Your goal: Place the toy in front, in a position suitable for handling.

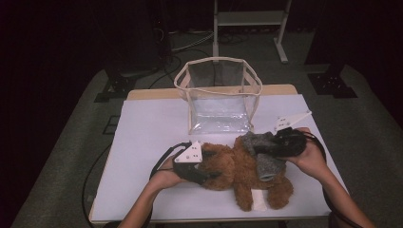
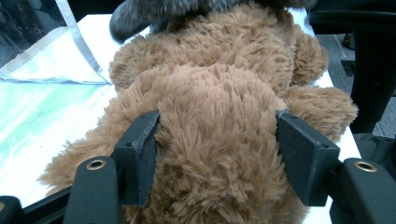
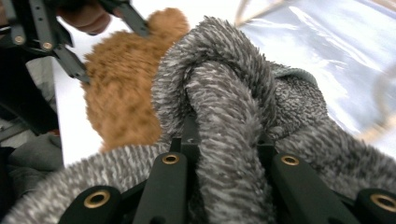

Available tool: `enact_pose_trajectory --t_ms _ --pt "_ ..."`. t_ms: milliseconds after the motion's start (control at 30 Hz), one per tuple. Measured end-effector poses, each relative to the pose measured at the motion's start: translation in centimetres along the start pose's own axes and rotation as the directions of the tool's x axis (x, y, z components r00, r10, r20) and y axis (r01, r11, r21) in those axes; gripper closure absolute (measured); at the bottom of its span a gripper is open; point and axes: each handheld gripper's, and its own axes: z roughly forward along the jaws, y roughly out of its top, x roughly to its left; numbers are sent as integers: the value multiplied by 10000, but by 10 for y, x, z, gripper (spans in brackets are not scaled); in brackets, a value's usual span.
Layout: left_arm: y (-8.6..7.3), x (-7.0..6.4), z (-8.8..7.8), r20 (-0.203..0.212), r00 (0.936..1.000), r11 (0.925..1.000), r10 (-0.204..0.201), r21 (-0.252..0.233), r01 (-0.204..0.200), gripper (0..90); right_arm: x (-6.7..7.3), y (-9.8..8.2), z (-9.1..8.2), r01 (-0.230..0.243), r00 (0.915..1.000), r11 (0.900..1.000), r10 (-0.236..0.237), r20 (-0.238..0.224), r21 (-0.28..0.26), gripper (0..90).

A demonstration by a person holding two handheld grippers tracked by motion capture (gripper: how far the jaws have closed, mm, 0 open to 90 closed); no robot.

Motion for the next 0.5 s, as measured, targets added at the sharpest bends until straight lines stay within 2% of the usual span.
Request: enact_pose_trajectory --t_ms 100,200,300,500 --pt "1 1 -1 -6 10000 10000 14 55 -14 341 -4 -6 -4 -231 9997 9997 231 -50 -94 740" --pt "6 2 -4 -91 9999 9999 44 141 -43 315 0 -9 1 -223 9996 9996 220 -191 -188 740" --pt "7 4 -8 -331 9994 10000 -31 -74 29 289 4 -9 6 -221 9992 9994 212 -326 -258 741" --pt "1 4 -2 -77 9989 9989 -470 -20 470 310 10 -4 8 37 9990 9997 -49 -435 -254 741"
